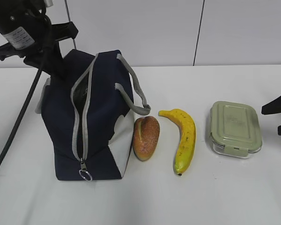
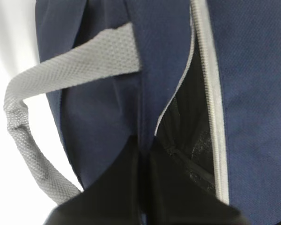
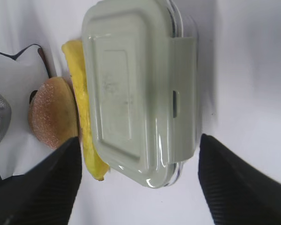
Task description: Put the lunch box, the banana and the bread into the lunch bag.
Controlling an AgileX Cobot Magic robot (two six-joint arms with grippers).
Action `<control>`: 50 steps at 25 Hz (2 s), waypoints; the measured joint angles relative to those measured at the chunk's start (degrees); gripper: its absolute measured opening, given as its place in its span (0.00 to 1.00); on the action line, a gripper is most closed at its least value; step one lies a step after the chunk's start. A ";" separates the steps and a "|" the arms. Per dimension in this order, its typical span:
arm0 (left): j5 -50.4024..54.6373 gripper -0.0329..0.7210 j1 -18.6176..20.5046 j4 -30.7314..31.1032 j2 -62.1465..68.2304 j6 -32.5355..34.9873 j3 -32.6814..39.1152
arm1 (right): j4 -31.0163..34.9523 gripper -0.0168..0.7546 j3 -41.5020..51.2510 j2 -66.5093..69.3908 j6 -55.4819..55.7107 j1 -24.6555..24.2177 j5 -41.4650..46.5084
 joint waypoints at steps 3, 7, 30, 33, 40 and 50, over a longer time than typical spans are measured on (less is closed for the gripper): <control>0.00 0.04 0.00 0.00 0.00 0.00 0.00 | 1.39 0.78 0.00 0.00 0.00 0.00 -0.26; -0.05 0.04 0.00 0.00 0.00 0.00 0.00 | 2.36 0.78 -0.16 1.08 -4.74 0.00 -0.54; -0.05 0.04 0.00 0.17 0.00 0.00 0.00 | 9.69 0.87 -4.52 16.31 -15.60 0.00 5.76; -0.05 0.04 0.00 0.17 0.00 0.00 0.00 | 9.95 0.86 -5.06 16.89 -16.08 0.51 5.85; -0.05 0.04 0.00 0.24 0.00 0.00 0.00 | 9.97 0.77 -5.15 18.62 -16.48 2.09 5.99; -0.05 0.04 0.00 0.29 0.00 0.00 0.00 | 10.88 0.51 -5.20 18.62 -16.52 2.09 6.94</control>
